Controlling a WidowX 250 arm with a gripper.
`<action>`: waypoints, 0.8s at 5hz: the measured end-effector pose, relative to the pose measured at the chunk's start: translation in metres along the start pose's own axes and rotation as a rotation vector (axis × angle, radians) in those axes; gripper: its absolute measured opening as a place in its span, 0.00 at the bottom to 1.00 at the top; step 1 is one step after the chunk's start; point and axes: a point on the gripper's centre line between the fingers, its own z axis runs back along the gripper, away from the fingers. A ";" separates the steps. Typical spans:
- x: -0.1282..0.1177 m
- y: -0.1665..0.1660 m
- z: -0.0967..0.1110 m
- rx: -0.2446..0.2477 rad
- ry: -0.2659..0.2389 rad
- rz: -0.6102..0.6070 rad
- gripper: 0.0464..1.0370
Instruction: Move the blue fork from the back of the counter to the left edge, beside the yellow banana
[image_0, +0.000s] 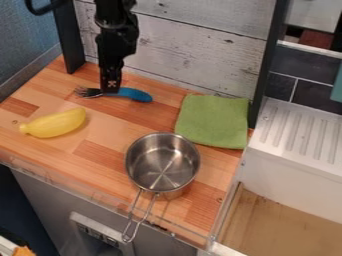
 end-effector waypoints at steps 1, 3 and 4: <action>0.006 0.006 -0.020 -0.032 0.017 0.001 0.96; 0.012 0.009 -0.042 -0.073 0.039 0.000 0.91; 0.013 0.011 -0.044 -0.043 0.023 0.009 0.62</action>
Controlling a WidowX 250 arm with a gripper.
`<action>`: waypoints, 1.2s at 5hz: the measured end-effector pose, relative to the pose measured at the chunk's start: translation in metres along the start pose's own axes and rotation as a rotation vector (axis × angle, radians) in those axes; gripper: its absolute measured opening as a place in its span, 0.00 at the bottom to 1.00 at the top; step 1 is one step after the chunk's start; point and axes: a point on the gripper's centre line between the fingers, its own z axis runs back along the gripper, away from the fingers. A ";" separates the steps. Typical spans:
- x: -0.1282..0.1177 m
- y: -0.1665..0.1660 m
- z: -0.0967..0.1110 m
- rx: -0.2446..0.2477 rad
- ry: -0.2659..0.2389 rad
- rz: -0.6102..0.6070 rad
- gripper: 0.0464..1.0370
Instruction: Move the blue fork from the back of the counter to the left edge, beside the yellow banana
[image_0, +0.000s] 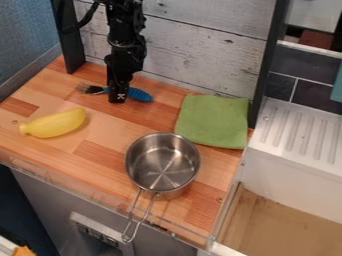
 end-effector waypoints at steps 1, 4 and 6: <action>-0.001 -0.004 0.000 0.021 -0.010 0.002 0.40; -0.005 -0.004 0.031 0.061 -0.053 0.097 0.28; -0.061 0.013 0.058 0.084 -0.017 0.385 0.28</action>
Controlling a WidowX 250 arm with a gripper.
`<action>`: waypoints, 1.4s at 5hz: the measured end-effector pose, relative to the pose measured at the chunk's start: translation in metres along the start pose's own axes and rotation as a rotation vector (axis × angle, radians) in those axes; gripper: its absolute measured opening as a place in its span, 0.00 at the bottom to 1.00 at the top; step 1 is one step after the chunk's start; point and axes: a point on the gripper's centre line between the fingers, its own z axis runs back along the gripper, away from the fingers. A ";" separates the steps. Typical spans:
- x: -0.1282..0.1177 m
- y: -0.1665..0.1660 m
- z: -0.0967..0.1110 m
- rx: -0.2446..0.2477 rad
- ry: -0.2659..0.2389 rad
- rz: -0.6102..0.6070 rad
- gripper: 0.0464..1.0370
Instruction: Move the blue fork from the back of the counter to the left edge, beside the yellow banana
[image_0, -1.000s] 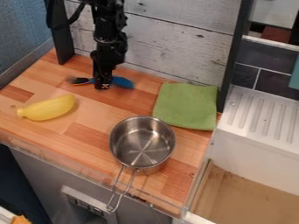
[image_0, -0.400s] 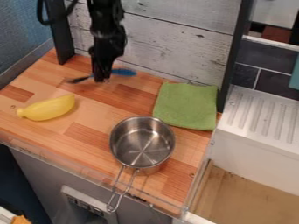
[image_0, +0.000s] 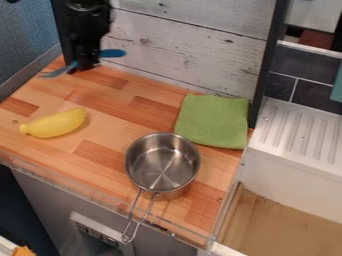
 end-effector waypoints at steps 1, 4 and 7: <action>-0.025 0.016 -0.001 -0.002 0.036 0.185 0.28; -0.091 0.033 -0.025 0.019 0.187 0.583 0.28; -0.099 0.019 -0.064 0.032 0.252 0.650 0.28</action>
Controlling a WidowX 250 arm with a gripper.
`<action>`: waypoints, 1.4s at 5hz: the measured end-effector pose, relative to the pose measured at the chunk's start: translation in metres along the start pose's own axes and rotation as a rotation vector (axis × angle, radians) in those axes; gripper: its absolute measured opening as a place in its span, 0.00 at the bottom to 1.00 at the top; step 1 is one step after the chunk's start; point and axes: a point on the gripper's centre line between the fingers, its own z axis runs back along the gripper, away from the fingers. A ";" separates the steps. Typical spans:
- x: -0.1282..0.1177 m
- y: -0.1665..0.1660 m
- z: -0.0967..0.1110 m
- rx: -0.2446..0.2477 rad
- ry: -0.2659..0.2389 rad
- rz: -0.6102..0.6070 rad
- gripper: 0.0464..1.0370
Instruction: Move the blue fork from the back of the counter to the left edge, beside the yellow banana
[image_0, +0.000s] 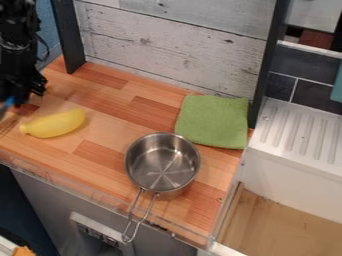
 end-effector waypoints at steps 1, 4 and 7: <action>0.004 -0.006 -0.003 0.005 0.007 -0.004 0.28; 0.014 -0.006 -0.007 0.031 0.070 0.012 0.93; 0.008 -0.003 0.019 -0.019 0.048 0.004 0.96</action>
